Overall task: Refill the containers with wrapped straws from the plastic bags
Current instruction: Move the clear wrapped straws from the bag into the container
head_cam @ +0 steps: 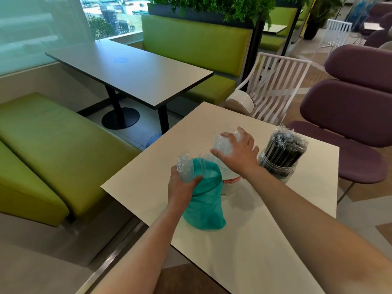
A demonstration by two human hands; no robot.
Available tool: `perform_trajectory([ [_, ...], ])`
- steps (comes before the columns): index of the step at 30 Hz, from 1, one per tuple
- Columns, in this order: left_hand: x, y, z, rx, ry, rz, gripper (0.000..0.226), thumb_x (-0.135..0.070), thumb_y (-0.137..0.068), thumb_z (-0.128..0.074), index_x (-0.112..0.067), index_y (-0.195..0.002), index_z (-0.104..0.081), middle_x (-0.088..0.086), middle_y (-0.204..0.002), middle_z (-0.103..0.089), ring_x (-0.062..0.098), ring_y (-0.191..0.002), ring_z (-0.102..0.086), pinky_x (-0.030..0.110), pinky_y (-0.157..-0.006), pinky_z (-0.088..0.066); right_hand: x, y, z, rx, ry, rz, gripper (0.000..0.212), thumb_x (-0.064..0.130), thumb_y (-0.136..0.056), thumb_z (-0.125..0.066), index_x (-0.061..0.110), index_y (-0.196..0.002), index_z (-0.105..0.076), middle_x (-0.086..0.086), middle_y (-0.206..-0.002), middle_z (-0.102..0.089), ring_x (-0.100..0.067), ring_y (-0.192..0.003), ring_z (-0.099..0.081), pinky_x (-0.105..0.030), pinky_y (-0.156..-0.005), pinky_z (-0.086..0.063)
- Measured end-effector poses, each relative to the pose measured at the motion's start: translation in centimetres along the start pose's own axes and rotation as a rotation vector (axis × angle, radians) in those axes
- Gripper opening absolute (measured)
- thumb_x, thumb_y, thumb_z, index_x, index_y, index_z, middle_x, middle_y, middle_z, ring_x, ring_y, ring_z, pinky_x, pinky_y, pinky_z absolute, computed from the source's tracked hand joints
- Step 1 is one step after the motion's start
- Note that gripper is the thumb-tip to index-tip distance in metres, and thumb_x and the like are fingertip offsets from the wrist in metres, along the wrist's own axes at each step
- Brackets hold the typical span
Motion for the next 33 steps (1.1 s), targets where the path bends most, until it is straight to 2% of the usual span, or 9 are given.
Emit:
perform_trajectory([
  [2, 0.2, -0.1, 0.2, -0.004, -0.003, 0.004, 0.063, -0.034, -0.079, -0.079, -0.03, -0.125, -0.038, -0.01, -0.114, -0.052, 0.013, -0.103, -0.054, 0.028, -0.086, -0.05, -0.2, -0.4, -0.3, -0.001, -0.02, 0.011, 0.057, 0.068, -0.083, -0.053, 0.042, -0.132, -0.04, -0.003, -0.155, -0.014, -0.035, -0.142, -0.017, -0.059, -0.11, -0.023],
  [4, 0.3, -0.2, 0.3, -0.01, -0.005, 0.012, 0.065, -0.035, -0.079, -0.079, -0.027, -0.129, -0.038, -0.008, -0.117, -0.053, 0.014, -0.106, -0.055, 0.032, -0.09, -0.051, -0.3, -0.6, -0.2, -0.031, -0.091, 0.038, 0.048, 0.058, -0.086, -0.06, 0.035, -0.126, -0.048, -0.007, -0.149, -0.023, -0.034, -0.132, -0.032, -0.048, -0.105, -0.036],
  [8, 0.3, -0.2, 0.4, -0.009, -0.005, 0.017, 0.062, -0.035, -0.08, -0.079, -0.029, -0.126, -0.038, -0.01, -0.115, -0.051, 0.013, -0.105, -0.054, 0.029, -0.087, -0.051, -0.1, -0.6, 0.1, -0.086, -0.166, 0.103, 0.036, 0.042, -0.089, -0.063, 0.025, -0.119, -0.054, -0.008, -0.14, -0.033, -0.03, -0.125, -0.037, -0.035, -0.099, -0.039],
  [13, 0.2, -0.1, 0.3, -0.008, -0.014, 0.029, 0.066, -0.035, -0.081, -0.077, -0.025, -0.132, -0.037, -0.012, -0.115, -0.048, 0.01, -0.103, -0.051, 0.027, -0.089, -0.048, 0.4, -0.6, 1.5, -0.231, -0.155, 0.172, 0.032, 0.041, -0.092, -0.06, 0.024, -0.119, -0.053, -0.004, -0.139, -0.039, -0.021, -0.122, -0.039, -0.023, -0.085, -0.039],
  [19, 0.1, 0.2, 0.5, -0.007, 0.022, 0.024, 0.057, -0.031, -0.081, -0.079, -0.033, -0.118, -0.036, -0.012, -0.107, -0.051, 0.012, -0.098, -0.053, 0.019, -0.077, -0.047, -0.8, -0.1, -0.1, -0.129, -0.104, 0.175, 0.033, 0.041, -0.097, -0.05, 0.023, -0.125, -0.05, -0.004, -0.142, -0.039, -0.025, -0.125, -0.038, -0.038, -0.101, -0.042],
  [23, 0.1, 0.2, 0.8, -0.017, 0.017, 0.017, 0.06, -0.033, -0.081, -0.078, -0.028, -0.126, -0.039, -0.01, -0.112, -0.051, 0.013, -0.102, -0.053, 0.023, -0.082, -0.049, -0.4, 0.9, 0.5, -0.251, -0.022, 0.137, 0.041, 0.05, -0.091, -0.055, 0.03, -0.127, -0.052, -0.001, -0.147, -0.037, -0.026, -0.137, -0.027, -0.044, -0.112, -0.024],
  [26, 0.3, 0.3, 0.9, -0.012, 0.03, 0.011, 0.064, -0.034, -0.08, -0.079, -0.026, -0.13, -0.04, -0.008, -0.115, -0.053, 0.015, -0.105, -0.055, 0.027, -0.087, -0.051, 0.4, 2.5, 1.1, -0.368, -0.002, 0.094, 0.045, 0.052, -0.084, -0.064, 0.031, -0.123, -0.054, -0.002, -0.146, -0.036, -0.026, -0.137, -0.025, -0.042, -0.113, -0.016],
  [30, 0.6, 0.3, 1.2, -0.02, 0.039, 0.01, 0.073, -0.034, -0.078, -0.081, -0.023, -0.137, -0.04, -0.004, -0.122, -0.056, 0.018, -0.112, -0.057, 0.038, -0.097, -0.053, 2.2, 5.7, 0.8, -0.508, -0.132, 0.209, 0.026, 0.033, -0.083, -0.07, 0.02, -0.103, -0.06, -0.003, -0.114, -0.052, -0.018, -0.108, -0.045, -0.032, -0.092, -0.037],
  [33, 0.6, 0.4, 1.4, -0.019, 0.083, 0.014, 0.066, -0.029, -0.077, -0.083, -0.026, -0.13, -0.044, -0.006, -0.114, -0.06, 0.019, -0.108, -0.061, 0.04, -0.094, -0.055, 3.2, 7.5, -1.4, -0.34, -0.452, 0.221, 0.016, 0.016, -0.086, -0.07, 0.016, -0.094, -0.055, 0.004, -0.095, -0.051, -0.009, -0.082, -0.05, -0.024, -0.073, -0.049],
])
Point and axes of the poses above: each hand's wrist, its own y-axis away from the middle knuckle, its own z-axis out of the back of the hand, x = y × z, the point moved 4 cm from there along -y, towards the middle knuckle
